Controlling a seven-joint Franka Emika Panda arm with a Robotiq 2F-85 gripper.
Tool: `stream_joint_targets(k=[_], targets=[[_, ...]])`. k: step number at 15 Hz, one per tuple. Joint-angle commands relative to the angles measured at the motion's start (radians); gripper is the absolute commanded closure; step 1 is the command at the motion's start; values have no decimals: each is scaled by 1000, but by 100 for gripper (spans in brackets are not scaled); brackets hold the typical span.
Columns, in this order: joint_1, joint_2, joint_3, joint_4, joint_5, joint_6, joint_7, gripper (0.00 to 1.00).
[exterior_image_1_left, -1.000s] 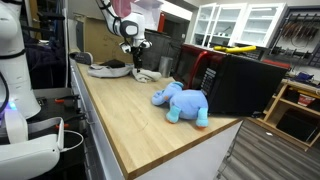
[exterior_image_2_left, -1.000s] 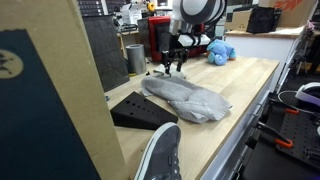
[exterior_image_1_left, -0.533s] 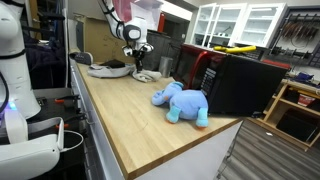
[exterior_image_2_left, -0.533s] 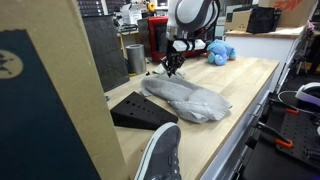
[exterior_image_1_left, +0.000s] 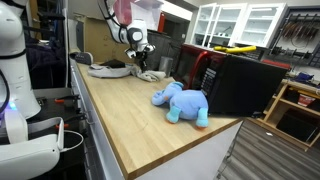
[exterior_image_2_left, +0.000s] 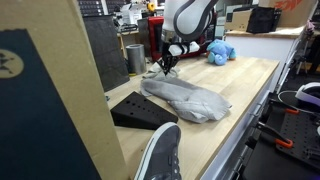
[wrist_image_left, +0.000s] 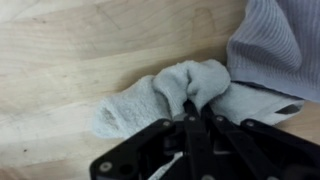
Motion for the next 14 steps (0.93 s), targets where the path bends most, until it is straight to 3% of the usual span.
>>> stream_joint_targets(k=[1,5,7,11,14], targets=[[46,68,-63,74,-57,65,70,98],[79,62,-117,99,-48,134,97,98],[86,35,-133,99,-34,157,102,65],[7,-105,-37,52,65,52,-30,37],[-85,-227,90,15,232,-138,-223,16]])
